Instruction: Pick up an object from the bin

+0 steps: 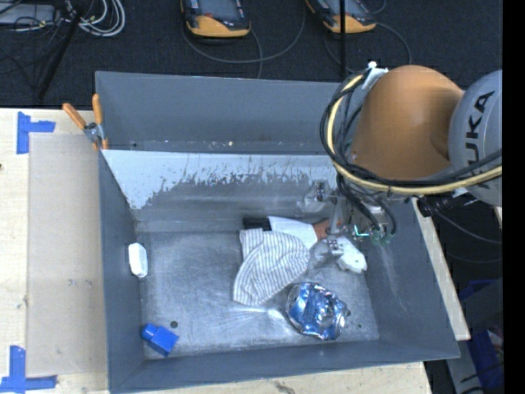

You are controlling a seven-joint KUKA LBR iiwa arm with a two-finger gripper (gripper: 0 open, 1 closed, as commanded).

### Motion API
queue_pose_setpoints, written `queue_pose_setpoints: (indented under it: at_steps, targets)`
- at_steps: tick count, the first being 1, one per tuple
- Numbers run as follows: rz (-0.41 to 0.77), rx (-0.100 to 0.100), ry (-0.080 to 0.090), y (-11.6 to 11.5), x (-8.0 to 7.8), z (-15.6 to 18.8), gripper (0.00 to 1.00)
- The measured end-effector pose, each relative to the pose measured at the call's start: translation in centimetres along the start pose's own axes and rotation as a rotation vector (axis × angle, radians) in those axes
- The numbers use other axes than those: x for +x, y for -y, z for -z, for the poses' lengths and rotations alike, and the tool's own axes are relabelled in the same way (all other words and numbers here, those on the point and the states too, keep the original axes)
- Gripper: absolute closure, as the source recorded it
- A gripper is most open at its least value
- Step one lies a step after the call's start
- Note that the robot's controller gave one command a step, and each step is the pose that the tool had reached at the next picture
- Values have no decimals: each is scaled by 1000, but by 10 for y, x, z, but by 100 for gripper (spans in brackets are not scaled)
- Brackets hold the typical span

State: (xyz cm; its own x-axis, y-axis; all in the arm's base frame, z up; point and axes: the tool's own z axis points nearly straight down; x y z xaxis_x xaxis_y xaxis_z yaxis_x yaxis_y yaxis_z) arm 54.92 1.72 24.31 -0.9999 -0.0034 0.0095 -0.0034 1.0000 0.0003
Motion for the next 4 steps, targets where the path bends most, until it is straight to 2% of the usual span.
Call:
queue_pose_setpoints:
  at_steps: [1, 2, 3, 4]
  targets:
    - [0, 0, 9, 0, -1, 5, 0]
    - [60, 1, 12, 16, 18, -58, 0]
    - [123, 0, 4, 49, 47, -85, 0]
    - [3, 0, 7, 67, 47, -100, 0]
